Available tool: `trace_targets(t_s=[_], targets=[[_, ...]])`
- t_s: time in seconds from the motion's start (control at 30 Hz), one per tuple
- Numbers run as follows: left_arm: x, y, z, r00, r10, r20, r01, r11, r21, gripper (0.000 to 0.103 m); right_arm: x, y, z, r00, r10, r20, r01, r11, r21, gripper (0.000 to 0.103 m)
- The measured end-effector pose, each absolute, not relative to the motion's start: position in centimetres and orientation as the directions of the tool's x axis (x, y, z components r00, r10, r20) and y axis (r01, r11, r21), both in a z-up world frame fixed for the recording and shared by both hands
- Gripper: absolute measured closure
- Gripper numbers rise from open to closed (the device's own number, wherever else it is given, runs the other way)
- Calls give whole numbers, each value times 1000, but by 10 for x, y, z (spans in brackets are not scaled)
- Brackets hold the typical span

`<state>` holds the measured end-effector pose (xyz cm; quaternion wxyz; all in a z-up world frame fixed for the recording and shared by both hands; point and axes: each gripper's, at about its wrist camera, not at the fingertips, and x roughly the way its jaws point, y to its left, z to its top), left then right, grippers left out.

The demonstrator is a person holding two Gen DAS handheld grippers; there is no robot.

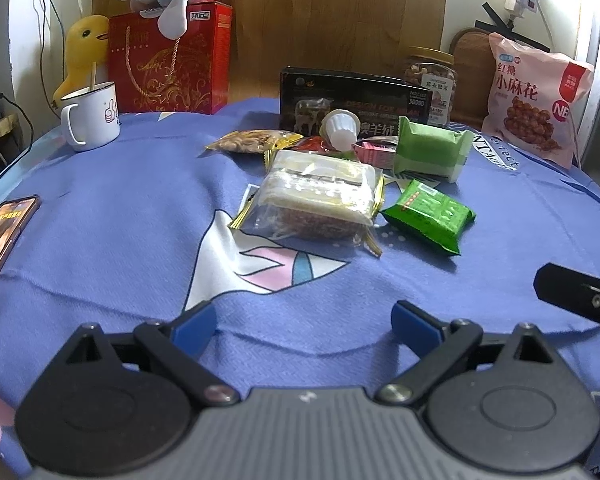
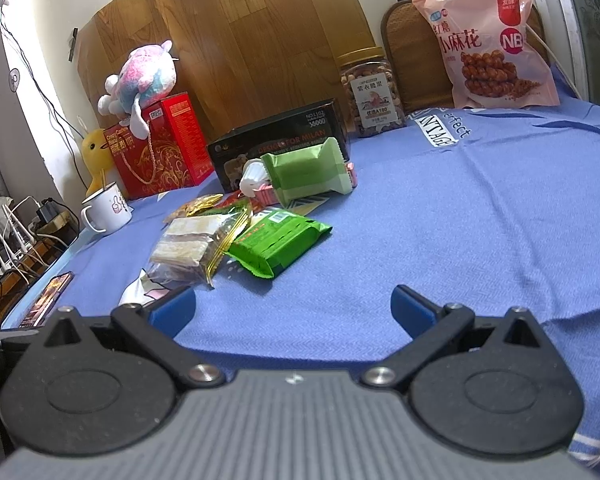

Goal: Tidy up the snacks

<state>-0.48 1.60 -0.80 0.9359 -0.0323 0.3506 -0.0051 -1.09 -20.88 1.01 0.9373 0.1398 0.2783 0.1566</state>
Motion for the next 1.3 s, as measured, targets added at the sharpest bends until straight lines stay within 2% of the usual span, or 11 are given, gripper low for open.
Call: trace_targets(t_s=[1.1,1.27,1.3], targets=[[4,17,-11,760,-1,-650,-28,999,-35,5,-2,-209,5,781,397,-483,-240,904,354,0],[6,29,-3,791,-4,-612,-35,998,-51,5,2,-202,8,777,421,-468,-291,900,326,9],[7,32,-1,795,-10,-606,-30,998,-56,5,4,-200,8,771,432,-467,-307,896,322,14]])
